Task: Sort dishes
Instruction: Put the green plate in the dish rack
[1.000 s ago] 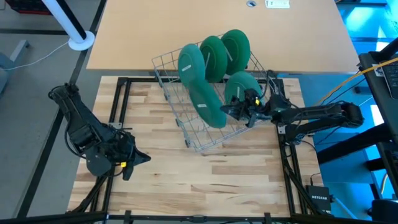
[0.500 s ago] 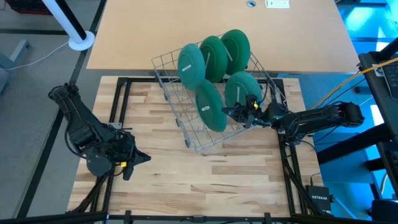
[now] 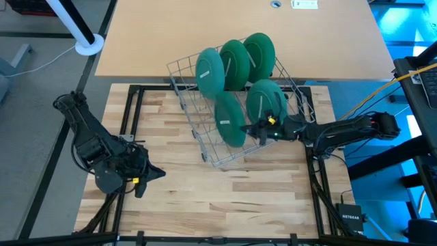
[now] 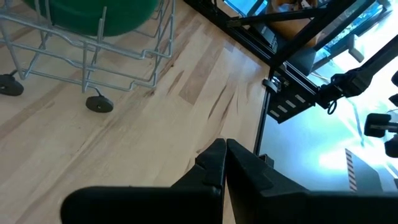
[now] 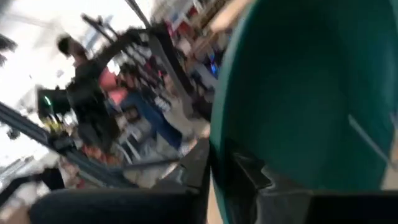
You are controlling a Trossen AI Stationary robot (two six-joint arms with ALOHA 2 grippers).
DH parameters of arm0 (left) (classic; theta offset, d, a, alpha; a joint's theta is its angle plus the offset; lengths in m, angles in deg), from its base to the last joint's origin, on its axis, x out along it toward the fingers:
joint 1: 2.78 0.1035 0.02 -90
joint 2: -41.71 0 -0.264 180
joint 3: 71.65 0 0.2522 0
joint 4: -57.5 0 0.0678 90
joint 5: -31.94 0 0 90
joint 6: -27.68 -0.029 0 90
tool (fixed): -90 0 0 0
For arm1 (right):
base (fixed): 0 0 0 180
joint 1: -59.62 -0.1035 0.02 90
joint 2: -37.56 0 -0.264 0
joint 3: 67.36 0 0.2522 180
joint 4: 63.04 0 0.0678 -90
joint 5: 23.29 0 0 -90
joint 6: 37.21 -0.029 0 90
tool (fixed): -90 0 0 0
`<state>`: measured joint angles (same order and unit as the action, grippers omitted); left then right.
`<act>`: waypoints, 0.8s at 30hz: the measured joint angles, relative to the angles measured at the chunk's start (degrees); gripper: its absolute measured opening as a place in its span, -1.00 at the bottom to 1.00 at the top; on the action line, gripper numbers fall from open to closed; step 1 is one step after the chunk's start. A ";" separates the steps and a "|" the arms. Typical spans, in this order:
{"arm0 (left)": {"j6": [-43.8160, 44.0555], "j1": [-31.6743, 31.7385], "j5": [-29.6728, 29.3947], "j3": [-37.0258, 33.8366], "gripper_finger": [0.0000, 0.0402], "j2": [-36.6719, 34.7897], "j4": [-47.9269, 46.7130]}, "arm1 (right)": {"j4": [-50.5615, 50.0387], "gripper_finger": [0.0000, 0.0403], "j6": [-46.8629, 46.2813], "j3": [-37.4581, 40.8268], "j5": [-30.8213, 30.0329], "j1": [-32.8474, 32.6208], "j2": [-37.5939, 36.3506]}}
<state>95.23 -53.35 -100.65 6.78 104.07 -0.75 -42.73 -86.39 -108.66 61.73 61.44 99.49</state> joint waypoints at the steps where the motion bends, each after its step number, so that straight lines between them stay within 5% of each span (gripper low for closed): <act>1: 0.00 0.00 -0.02 0.00 -0.98 0.00 0.00 | -1.16 -0.76 -0.21 0.06 0.18 0.00 0.01; 17: 0.00 0.00 0.00 0.00 -0.98 0.00 -0.24 | 1.02 -0.29 -6.20 0.12 4.16 0.09 0.11; 24: 0.02 0.00 0.00 0.00 -0.98 0.00 -0.20 | 1.43 -0.25 -9.37 0.05 4.62 2.71 -2.34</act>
<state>95.25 -53.35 -100.65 6.78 104.07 -0.95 -41.30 -95.76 -108.61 66.35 64.15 97.15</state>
